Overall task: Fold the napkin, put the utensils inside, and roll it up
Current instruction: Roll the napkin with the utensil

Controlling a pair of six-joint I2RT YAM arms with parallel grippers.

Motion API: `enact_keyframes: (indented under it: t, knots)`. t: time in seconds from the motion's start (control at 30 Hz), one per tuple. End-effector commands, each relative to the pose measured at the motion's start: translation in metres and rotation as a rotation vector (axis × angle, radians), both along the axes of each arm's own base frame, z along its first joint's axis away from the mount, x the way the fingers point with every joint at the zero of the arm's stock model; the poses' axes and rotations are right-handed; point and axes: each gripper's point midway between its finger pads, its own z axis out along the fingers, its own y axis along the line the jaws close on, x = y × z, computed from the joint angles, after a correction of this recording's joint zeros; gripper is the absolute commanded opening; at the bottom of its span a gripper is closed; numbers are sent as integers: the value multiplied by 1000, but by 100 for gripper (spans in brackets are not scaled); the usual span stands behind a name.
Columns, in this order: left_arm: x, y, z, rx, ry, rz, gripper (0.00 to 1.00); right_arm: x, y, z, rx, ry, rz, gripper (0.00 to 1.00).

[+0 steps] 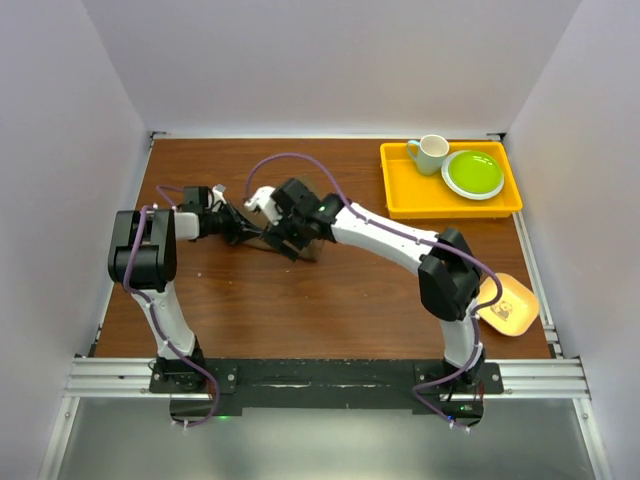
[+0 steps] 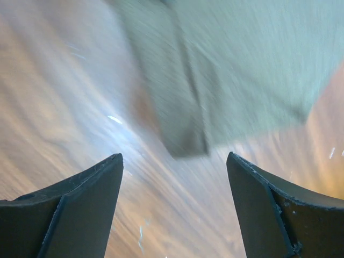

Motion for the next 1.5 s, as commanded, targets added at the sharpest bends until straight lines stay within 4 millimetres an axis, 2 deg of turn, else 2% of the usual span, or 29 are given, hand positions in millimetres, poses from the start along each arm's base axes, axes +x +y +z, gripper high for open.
enact_keyframes:
  t: [0.0, 0.07, 0.1, 0.23, 0.4, 0.6, 0.67, 0.93, 1.03, 1.1, 1.17, 1.23, 1.37, 1.43, 1.47]
  knots:
    - [-23, 16, -38, 110, 143, 13, 0, 3, 26, -6, -88, -187, 196, 81]
    - [-25, 16, -36, 110, 147, 9, 0, -4, 39, -11, -104, -233, 290, 80]
    - [-27, 15, -36, 110, 152, 7, 0, -2, 43, -14, -108, -265, 293, 79]
    - [-32, 15, -37, 110, 168, 8, 0, 3, 49, -28, -137, -300, 298, 76]
    - [-32, 14, -39, 96, 177, 15, 0, -2, 53, -58, -184, -324, 330, 72]
    - [-28, 14, -38, 94, 175, 15, 0, 8, 54, -68, -218, -356, 324, 65]
    - [-28, 14, -37, 90, 176, 13, 0, 9, 53, -81, -246, -348, 334, 60]
    - [-26, 13, -36, 86, 183, 4, 0, 16, 40, -124, -325, -295, 304, 55]
    - [-23, 14, -34, 87, 178, -3, 0, 12, 35, -139, -316, -224, 296, 43]
    - [-19, 14, -32, 88, 174, -4, 0, 7, 31, -145, -312, -176, 300, 32]
    - [-17, 14, -29, 84, 170, -7, 0, 2, 32, -149, -278, -114, 311, 26]
    - [-10, 14, -23, 88, 147, -14, 0, -5, 27, -156, -266, -34, 306, 17]
    - [9, 22, -2, 137, 76, -14, 0, -20, 33, -159, -182, 107, 312, 5]
    - [22, 31, 18, 181, 4, 9, 3, -28, 31, -163, -178, 165, 292, 0]
    - [30, 36, 38, 201, -56, 29, 6, -33, 32, -162, -166, 200, 294, 0]
